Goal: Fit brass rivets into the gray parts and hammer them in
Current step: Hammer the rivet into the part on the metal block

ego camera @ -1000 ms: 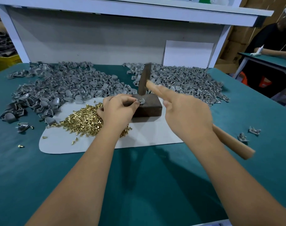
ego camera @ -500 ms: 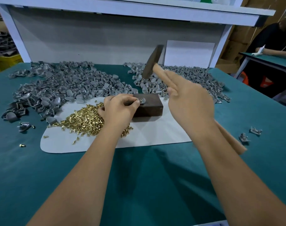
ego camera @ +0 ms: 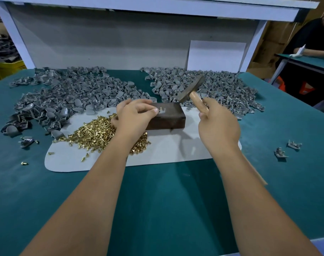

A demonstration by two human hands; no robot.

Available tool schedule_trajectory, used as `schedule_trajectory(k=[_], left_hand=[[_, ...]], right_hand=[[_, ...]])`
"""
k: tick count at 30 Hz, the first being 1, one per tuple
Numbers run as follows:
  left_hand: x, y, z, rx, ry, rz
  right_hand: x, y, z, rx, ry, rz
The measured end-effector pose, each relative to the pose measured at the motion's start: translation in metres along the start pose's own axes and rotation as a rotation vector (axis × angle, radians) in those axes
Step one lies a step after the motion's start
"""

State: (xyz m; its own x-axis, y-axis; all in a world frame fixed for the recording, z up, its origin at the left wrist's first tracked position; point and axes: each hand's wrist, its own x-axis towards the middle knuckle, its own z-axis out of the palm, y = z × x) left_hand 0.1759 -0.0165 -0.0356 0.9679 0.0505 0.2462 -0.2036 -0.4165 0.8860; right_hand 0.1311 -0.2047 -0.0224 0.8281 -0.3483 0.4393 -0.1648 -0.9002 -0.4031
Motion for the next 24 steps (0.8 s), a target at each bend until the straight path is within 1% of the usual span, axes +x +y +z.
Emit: schedule_trajectory(k=[3, 5, 9, 12, 15, 17, 19, 21, 22, 24], left_hand=[[-0.001, 0.002, -0.001, -0.007, -0.007, 0.021], [-0.002, 0.003, -0.002, -0.007, -0.011, 0.025], [-0.004, 0.005, -0.002, 0.0, -0.004, 0.035], [-0.006, 0.006, -0.001, 0.026, 0.019, 0.051], [-0.008, 0.006, 0.0, 0.053, 0.038, 0.078], [-0.008, 0.007, 0.002, 0.059, 0.032, 0.094], [-0.009, 0.007, 0.004, 0.075, 0.031, 0.111], [-0.01, 0.007, 0.005, 0.072, 0.037, 0.13], [-0.01, 0.007, 0.005, 0.062, 0.033, 0.14], [-0.012, 0.009, 0.006, 0.054, 0.014, 0.171]], right_hand=[[0.001, 0.007, 0.001, -0.002, 0.033, 0.058], [0.001, 0.012, 0.002, -0.009, 0.019, 0.105], [0.003, 0.016, 0.003, -0.056, -0.134, 0.152], [0.001, 0.014, 0.002, -0.087, -0.177, 0.136], [-0.005, 0.008, 0.003, -0.129, -0.142, 0.078], [-0.007, 0.006, 0.005, -0.221, -0.103, 0.008], [-0.007, 0.006, 0.007, -0.28, -0.05, -0.012], [-0.005, 0.003, 0.01, -0.191, 0.047, -0.055], [-0.006, -0.001, 0.012, -0.088, 0.083, -0.097], [-0.009, -0.013, 0.016, 0.159, 0.082, -0.173]])
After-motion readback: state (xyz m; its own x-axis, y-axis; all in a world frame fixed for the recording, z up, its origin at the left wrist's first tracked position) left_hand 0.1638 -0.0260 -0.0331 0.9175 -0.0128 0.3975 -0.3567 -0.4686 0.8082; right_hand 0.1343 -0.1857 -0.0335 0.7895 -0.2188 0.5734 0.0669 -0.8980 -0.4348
